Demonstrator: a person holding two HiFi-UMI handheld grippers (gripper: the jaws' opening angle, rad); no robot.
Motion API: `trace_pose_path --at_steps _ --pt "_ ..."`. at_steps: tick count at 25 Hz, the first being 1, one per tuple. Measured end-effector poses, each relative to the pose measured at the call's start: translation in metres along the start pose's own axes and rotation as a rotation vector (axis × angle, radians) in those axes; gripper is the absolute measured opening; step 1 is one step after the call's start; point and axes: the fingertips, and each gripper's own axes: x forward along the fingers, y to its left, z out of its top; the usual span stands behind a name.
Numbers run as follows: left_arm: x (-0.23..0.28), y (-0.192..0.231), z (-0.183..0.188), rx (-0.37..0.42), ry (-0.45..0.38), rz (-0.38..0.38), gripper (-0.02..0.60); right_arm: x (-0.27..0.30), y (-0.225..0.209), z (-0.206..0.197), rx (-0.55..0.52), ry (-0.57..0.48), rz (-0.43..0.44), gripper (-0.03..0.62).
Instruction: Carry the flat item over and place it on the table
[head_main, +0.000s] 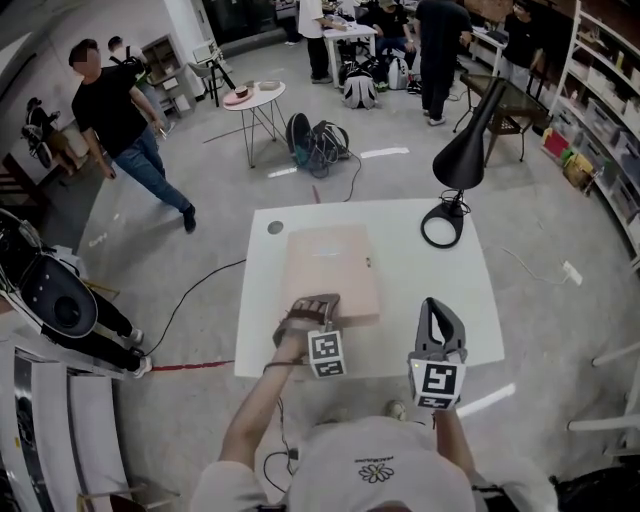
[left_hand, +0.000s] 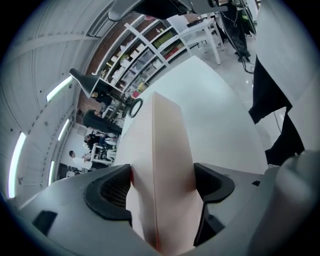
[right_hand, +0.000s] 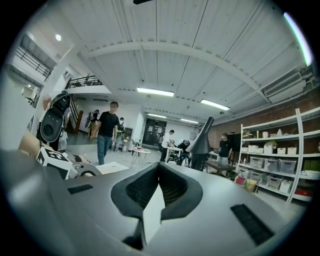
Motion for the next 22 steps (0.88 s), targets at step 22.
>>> trace_pose_path --at_steps 22 --pt "-0.030 -0.016 0.005 -0.009 -0.026 -0.153 0.345 -0.002 -0.002 0.010 -0.008 -0.012 0.013 0.011"
